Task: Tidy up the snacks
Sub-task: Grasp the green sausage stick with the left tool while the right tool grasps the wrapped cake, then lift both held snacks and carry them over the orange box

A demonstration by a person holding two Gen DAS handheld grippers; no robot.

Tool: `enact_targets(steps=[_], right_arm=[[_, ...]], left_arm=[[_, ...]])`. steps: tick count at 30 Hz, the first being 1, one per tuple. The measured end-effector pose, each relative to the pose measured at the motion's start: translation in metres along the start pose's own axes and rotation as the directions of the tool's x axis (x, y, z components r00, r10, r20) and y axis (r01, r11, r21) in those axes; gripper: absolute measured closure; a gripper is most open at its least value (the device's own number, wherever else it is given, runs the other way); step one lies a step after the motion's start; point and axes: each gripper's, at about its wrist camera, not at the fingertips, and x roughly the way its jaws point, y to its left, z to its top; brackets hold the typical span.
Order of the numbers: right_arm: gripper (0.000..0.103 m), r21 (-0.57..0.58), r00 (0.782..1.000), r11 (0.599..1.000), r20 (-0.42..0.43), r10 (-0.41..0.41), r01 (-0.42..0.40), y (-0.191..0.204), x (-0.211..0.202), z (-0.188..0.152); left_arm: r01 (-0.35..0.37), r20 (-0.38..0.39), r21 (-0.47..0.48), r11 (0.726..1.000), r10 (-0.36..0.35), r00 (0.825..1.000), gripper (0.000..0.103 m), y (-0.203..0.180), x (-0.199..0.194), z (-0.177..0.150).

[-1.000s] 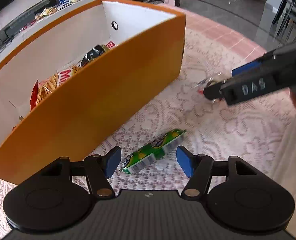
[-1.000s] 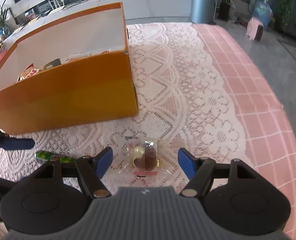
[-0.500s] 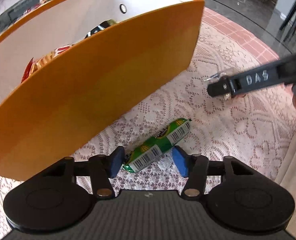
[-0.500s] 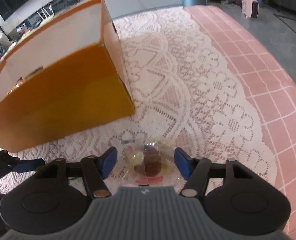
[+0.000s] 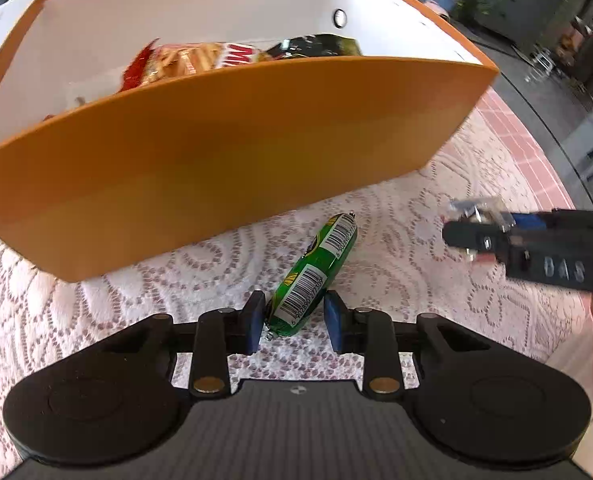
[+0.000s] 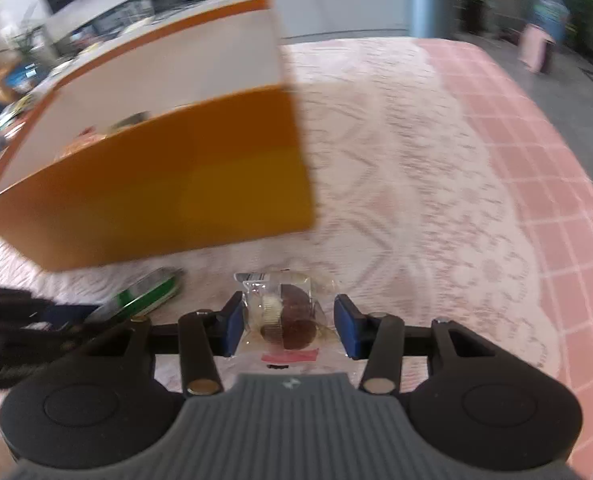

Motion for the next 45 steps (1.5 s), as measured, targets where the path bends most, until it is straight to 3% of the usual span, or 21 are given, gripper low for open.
enact_targets(steps=[4, 10, 17, 26, 34, 45], right_arm=[[0.057, -0.084, 1.000, 0.996, -0.008, -0.012, 0.011, 0.015, 0.002, -0.003], [0.057, -0.081, 0.999, 0.997, -0.044, -0.006, 0.002, 0.013, 0.009, -0.003], [0.057, -0.079, 0.996, 0.997, -0.082, -0.023, 0.017, 0.014, 0.015, -0.005], [0.057, -0.099, 1.000, 0.995, 0.017, -0.015, 0.017, 0.018, -0.006, -0.006], [0.058, -0.081, 0.995, 0.997, 0.100, 0.015, -0.006, 0.018, -0.033, -0.009], [0.059, -0.117, 0.981, 0.989, 0.162, 0.105, -0.087, 0.045, -0.077, -0.016]], left_arm=[[-0.036, 0.009, 0.054, 0.998, 0.036, 0.999, 0.066, -0.008, 0.002, 0.001], [-0.071, 0.035, 0.119, 0.990, 0.067, 0.997, 0.065, -0.021, 0.009, 0.001], [-0.068, 0.057, 0.096, 0.993, 0.063, 0.996, 0.072, -0.023, 0.009, 0.000], [-0.050, 0.140, 0.072, 0.996, 0.040, 0.989, 0.078, -0.028, -0.021, -0.008], [0.021, 0.199, 0.045, 0.999, -0.029, 0.980, 0.079, -0.031, -0.049, -0.012], [0.105, 0.326, 0.002, 0.994, -0.100, 0.940, 0.079, -0.014, -0.100, -0.008]])
